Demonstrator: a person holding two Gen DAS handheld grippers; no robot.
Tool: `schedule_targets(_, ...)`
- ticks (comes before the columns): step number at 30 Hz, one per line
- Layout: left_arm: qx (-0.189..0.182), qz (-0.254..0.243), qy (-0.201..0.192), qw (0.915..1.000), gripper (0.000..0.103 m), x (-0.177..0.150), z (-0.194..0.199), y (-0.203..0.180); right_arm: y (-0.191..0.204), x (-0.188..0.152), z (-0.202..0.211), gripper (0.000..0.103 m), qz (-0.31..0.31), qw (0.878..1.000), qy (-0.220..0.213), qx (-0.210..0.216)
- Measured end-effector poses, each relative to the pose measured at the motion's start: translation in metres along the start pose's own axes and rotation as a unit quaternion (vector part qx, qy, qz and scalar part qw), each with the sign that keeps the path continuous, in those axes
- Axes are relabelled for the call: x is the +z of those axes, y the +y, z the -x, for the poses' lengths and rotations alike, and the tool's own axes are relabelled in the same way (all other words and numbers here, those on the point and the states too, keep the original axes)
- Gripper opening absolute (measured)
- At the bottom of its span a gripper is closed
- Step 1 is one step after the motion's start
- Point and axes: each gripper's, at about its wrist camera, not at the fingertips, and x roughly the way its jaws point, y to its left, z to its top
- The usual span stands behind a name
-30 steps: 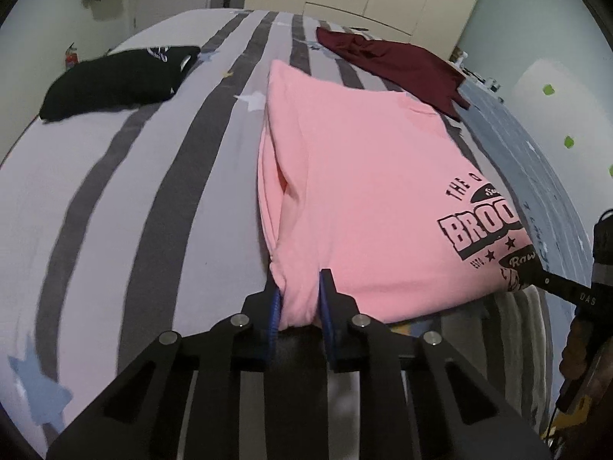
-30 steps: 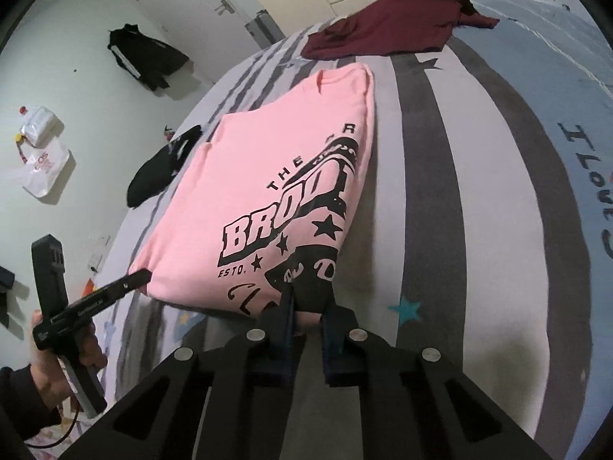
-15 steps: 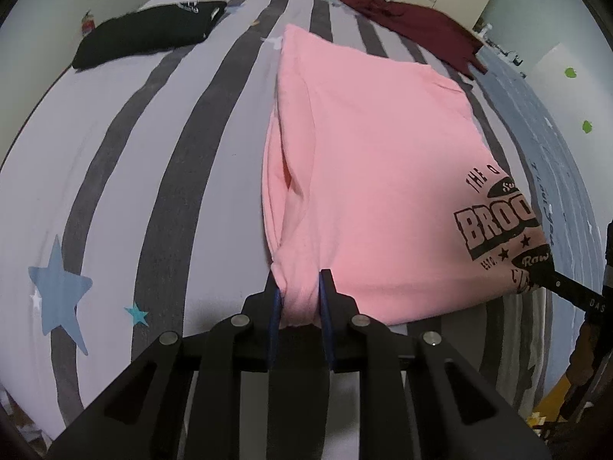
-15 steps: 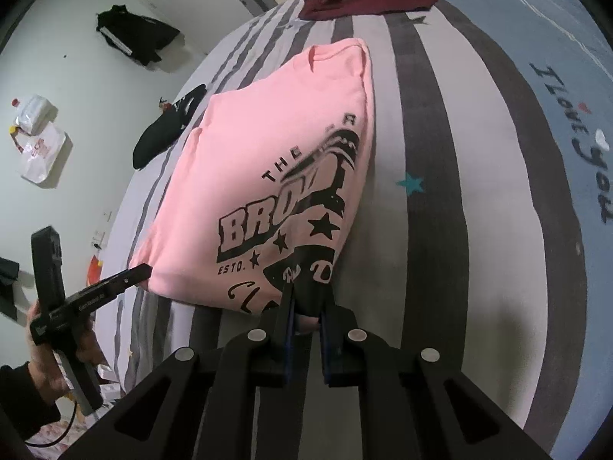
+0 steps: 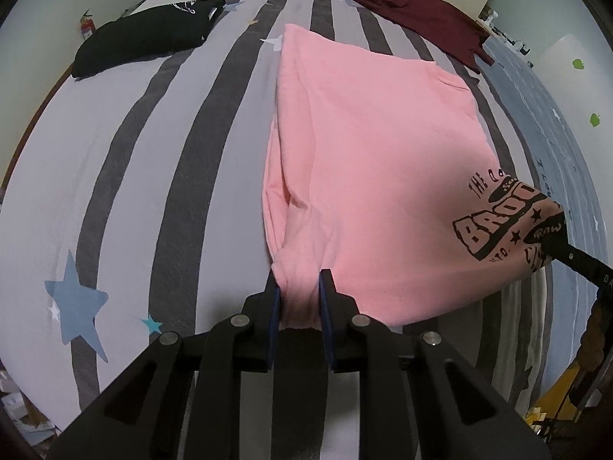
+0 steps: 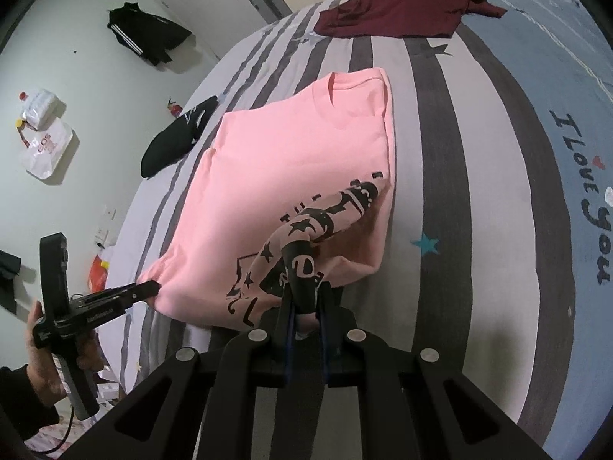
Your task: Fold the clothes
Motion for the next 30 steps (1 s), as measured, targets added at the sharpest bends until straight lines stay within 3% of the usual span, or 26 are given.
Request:
schedule_targets(5,0.003,-0.003,-0.022,0.9997,0.016,0.022,0.017,-0.003,0.007,0.024,0.006,0.008,0.003,1.000,-0.022,-0.001)
schedule_targets(11,0.002,-0.006,-0.070,0.9975,0.014,0.081,0.033,-0.004,0.014,0.058,0.009,0.008,0.006,0.999,-0.050,0.000)
schedule_targets(13,0.009,-0.013,-0.088,0.9960,0.003,0.105,0.032,-0.005,0.014,0.078,0.006,0.008,0.006,0.998,-0.061,0.000)
schedule_targets(19,-0.002,-0.028,-0.090,0.9955,0.002,0.157,0.003,-0.003,0.014,0.125,-0.016,0.008,0.001,0.997,-0.071,0.007)
schedule_targets(22,0.002,-0.042,-0.104,0.9937,0.010,0.146,0.007,0.001,0.014,0.134,-0.022,0.008,-0.004,0.997,-0.071,0.007)
schedule_targets(24,-0.006,-0.047,-0.100,0.9939,0.037,0.123,0.012,0.003,0.013,0.131,-0.024,0.008,-0.011,0.998,-0.068,0.007)
schedule_targets(30,-0.023,-0.029,-0.076,0.9964,0.054,0.054,0.031,0.012,0.003,0.122,-0.030,0.008,-0.031,0.998,-0.057,0.005)
